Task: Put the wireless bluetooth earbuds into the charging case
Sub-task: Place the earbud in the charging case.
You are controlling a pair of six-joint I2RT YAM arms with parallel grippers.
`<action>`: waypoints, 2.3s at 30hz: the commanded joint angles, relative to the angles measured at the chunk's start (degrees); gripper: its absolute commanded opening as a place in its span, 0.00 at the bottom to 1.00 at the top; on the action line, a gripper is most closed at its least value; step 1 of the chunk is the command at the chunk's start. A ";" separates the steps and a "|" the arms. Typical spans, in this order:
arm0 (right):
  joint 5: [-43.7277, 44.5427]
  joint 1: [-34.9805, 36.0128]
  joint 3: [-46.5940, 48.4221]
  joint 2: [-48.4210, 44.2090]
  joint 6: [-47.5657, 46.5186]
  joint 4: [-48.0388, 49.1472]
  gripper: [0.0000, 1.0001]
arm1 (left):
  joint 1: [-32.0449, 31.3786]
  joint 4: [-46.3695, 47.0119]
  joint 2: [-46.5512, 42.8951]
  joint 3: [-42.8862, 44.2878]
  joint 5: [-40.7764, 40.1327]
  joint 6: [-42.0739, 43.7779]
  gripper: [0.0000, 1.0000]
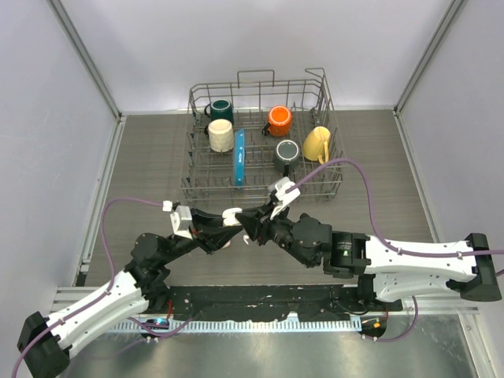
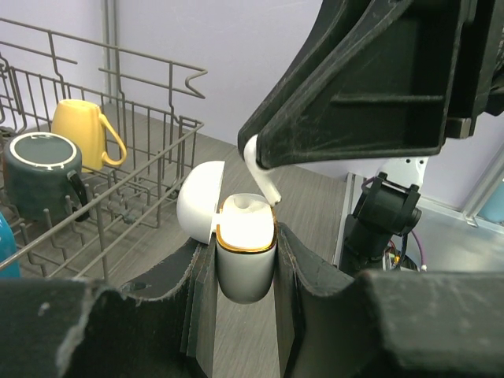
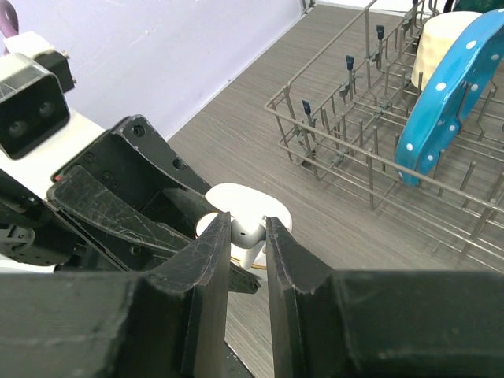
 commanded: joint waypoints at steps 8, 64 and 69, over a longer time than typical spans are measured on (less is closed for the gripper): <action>4.43 1.56 0.57 0.66 -4.54 3.18 0.01 | 0.05 2.32 -1.39 2.44 0.05 0.30 0.00; 10.67 5.60 -2.86 1.36 -13.86 10.67 0.01 | 0.05 1.71 -3.33 2.00 1.63 0.29 0.00; 10.76 5.60 -1.89 1.10 -13.33 9.25 0.01 | 0.05 -1.45 -4.82 2.70 2.24 3.28 0.00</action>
